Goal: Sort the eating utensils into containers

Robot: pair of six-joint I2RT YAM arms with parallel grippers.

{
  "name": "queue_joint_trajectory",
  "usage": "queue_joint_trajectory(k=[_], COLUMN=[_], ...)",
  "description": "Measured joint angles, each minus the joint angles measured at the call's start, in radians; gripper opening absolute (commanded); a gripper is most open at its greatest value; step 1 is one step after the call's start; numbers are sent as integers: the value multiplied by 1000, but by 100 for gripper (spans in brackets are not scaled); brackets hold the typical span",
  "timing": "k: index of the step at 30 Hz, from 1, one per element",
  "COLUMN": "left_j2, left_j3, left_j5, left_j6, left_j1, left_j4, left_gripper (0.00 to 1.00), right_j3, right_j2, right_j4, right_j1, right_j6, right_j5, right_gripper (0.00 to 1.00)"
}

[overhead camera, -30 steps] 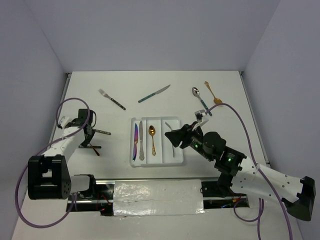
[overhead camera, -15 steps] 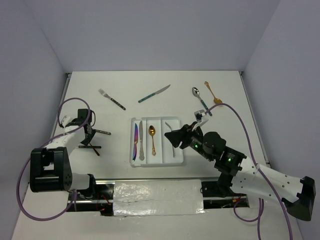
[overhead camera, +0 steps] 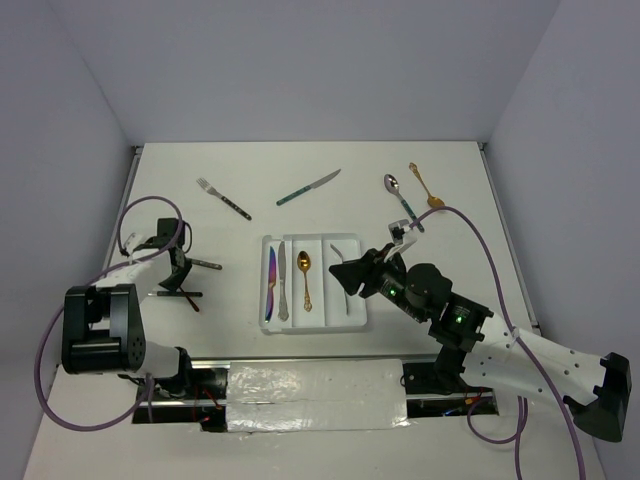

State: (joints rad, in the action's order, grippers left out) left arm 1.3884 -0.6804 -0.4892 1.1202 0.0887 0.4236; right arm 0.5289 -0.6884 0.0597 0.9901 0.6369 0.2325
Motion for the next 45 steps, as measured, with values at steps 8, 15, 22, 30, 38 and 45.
queue_joint_trajectory(k=[8, 15, 22, 30, 38, 45], left_j2=[18, 22, 22, -46, -264, -421], left_j3=[0, 0, 0, -5, -77, -73], left_j5=[-3, -20, -25, 9, 50, 381], left_j6=[-8, -8, 0, -51, -209, -447], left_j1=[1, 1, 2, 2, -130, -373], left_j4=[-13, -6, -7, 1, 19, -214], left_gripper=[40, 19, 0, 0, 0, 0], right_j3=[0, 0, 0, 0, 0, 0], right_j2=[0, 0, 0, 1, 3, 15], right_j4=[0, 0, 0, 0, 0, 0], right_j1=[0, 0, 0, 0, 0, 0], right_j6=[-2, -2, -2, -2, -3, -17], right_j5=[0, 0, 0, 0, 3, 37], right_gripper=[53, 53, 53, 53, 53, 53])
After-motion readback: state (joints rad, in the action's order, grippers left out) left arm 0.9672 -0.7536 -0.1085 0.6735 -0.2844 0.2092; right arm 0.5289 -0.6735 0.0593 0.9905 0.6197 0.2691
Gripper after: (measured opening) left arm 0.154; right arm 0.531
